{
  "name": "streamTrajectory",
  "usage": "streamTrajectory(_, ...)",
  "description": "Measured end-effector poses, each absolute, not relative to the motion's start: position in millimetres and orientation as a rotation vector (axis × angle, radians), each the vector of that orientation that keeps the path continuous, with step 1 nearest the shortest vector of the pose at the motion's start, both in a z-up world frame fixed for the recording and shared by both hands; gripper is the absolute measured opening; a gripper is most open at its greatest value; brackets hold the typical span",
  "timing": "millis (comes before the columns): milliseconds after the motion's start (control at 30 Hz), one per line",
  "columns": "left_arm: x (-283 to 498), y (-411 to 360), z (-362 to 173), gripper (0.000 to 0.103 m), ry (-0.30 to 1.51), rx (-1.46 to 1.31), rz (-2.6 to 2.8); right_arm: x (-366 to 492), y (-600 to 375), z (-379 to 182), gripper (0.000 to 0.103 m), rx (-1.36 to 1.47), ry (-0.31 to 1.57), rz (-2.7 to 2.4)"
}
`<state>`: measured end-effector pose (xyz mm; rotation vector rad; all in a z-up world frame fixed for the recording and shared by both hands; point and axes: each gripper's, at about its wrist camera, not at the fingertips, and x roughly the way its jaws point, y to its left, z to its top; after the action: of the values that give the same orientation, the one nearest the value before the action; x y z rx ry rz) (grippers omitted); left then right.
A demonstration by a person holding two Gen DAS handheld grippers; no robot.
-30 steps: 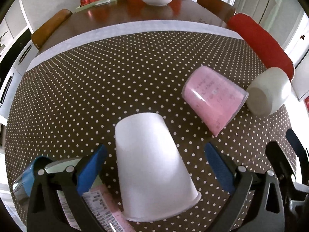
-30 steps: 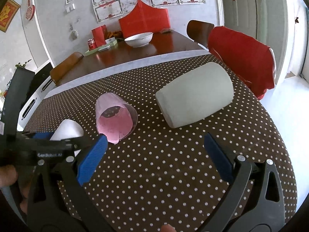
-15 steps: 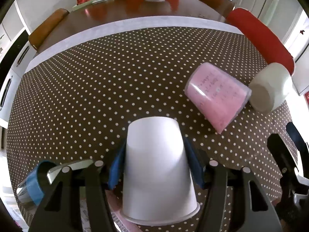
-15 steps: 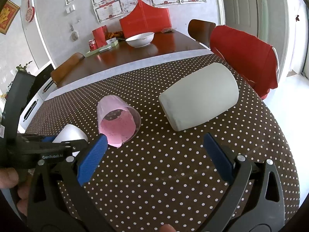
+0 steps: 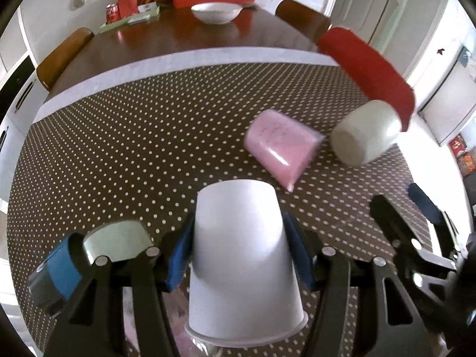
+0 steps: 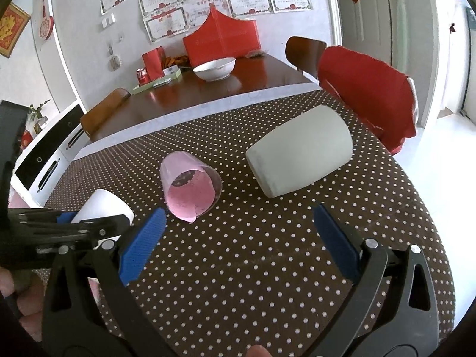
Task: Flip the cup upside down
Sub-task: 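Lift the white cup with the left gripper and carry it toward the right gripper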
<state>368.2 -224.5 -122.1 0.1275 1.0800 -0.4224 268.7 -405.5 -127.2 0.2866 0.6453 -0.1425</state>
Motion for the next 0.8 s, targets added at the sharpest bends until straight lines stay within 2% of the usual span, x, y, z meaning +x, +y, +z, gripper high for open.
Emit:
streamTrajectory(233, 306, -194, -92, 0.059, 1.023, 0.099, -0.473, 229, -386, -102, 0.098, 0.277, 0.605, -0.151)
streamTrajectory(400, 257, -161, -90, 0.059, 0.987, 0.076, -0.478, 194, -364, -91, 0.098, 0.262, 0.582, -0.143)
streamTrajectory(800, 220, -127, -145, 0.059, 0.973, 0.053, -0.415, 131, -328, -105, 0.098, 0.245, 0.587, -0.143)
